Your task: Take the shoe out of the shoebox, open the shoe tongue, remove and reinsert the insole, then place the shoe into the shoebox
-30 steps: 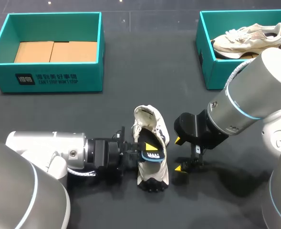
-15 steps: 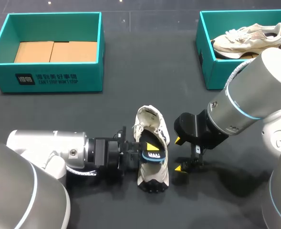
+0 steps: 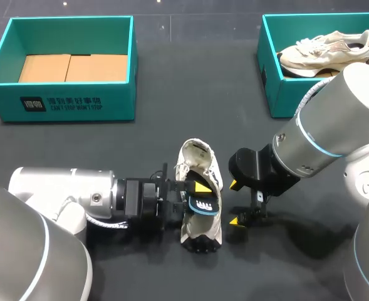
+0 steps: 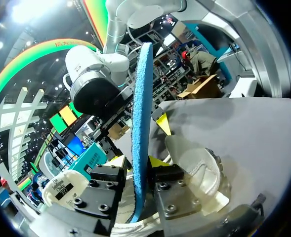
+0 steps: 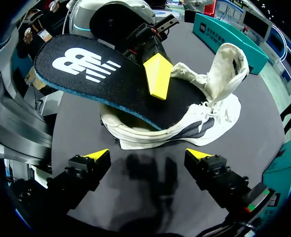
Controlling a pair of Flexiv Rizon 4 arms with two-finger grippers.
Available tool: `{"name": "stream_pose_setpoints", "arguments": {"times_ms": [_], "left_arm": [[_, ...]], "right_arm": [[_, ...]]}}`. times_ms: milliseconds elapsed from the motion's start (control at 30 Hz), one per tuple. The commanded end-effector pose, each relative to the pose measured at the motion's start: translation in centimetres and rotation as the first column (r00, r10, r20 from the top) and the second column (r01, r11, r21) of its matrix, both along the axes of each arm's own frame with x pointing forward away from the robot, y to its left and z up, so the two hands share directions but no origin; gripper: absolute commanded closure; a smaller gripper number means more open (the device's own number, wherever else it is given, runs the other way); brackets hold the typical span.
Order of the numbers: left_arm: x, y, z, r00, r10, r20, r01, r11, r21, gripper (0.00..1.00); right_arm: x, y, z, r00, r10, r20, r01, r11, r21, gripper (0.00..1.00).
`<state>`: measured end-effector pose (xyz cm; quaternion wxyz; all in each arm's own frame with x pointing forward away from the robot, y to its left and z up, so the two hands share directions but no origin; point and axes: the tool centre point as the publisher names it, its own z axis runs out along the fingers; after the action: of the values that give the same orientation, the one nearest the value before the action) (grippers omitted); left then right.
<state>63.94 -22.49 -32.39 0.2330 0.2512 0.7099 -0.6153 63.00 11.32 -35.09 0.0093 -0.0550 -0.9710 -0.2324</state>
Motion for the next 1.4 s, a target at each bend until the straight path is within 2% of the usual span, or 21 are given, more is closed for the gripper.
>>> {"name": "stream_pose_setpoints", "arguments": {"times_ms": [33, 433, 467, 500, 567, 667, 1100, 1400], "left_arm": [[-0.2, 0.2, 0.6, 1.000, -0.006, 0.004, 0.006, 1.000, 0.002, 0.75], [-1.9, -0.1, 1.9, 0.998, -0.039, 0.041, 0.039, 0.999, -0.018, 0.78], [-2.0, -0.2, 1.9, 0.998, -0.039, 0.044, 0.040, 0.999, -0.018, 0.81], [-2.1, -0.1, 2.0, 0.998, -0.039, 0.048, 0.040, 0.999, -0.019, 0.90], [-2.4, -0.1, 1.9, 0.998, -0.037, 0.058, 0.038, 0.999, -0.017, 1.00], [-2.4, -0.1, 1.5, 0.997, -0.030, 0.069, 0.031, 0.999, -0.016, 1.00], [-0.5, 0.1, -0.4, 0.993, -0.004, 0.115, 0.010, 0.999, -0.052, 1.00], [0.8, -0.2, -1.4, 0.993, 0.012, 0.121, -0.008, 0.999, -0.040, 1.00]], "right_arm": [[-0.2, -0.1, 0.0, 1.000, -0.001, 0.004, 0.001, 1.000, 0.001, 0.00], [-0.2, -0.1, 0.0, 1.000, -0.001, 0.004, 0.001, 1.000, 0.001, 0.00], [-0.2, -0.1, 0.0, 1.000, -0.001, 0.004, 0.001, 1.000, 0.001, 0.00], [-0.2, -0.1, 0.0, 1.000, -0.001, 0.004, 0.001, 1.000, 0.001, 0.00], [-0.2, -0.1, 0.0, 1.000, -0.001, 0.004, 0.001, 1.000, 0.001, 0.00], [-0.2, -0.1, 0.0, 1.000, -0.001, 0.004, 0.001, 1.000, 0.001, 0.00], [-0.2, -0.1, 0.0, 1.000, -0.001, 0.004, 0.001, 1.000, 0.001, 0.00], [-0.2, -0.1, 0.0, 1.000, -0.001, 0.004, 0.001, 1.000, 0.001, 0.00]]}}
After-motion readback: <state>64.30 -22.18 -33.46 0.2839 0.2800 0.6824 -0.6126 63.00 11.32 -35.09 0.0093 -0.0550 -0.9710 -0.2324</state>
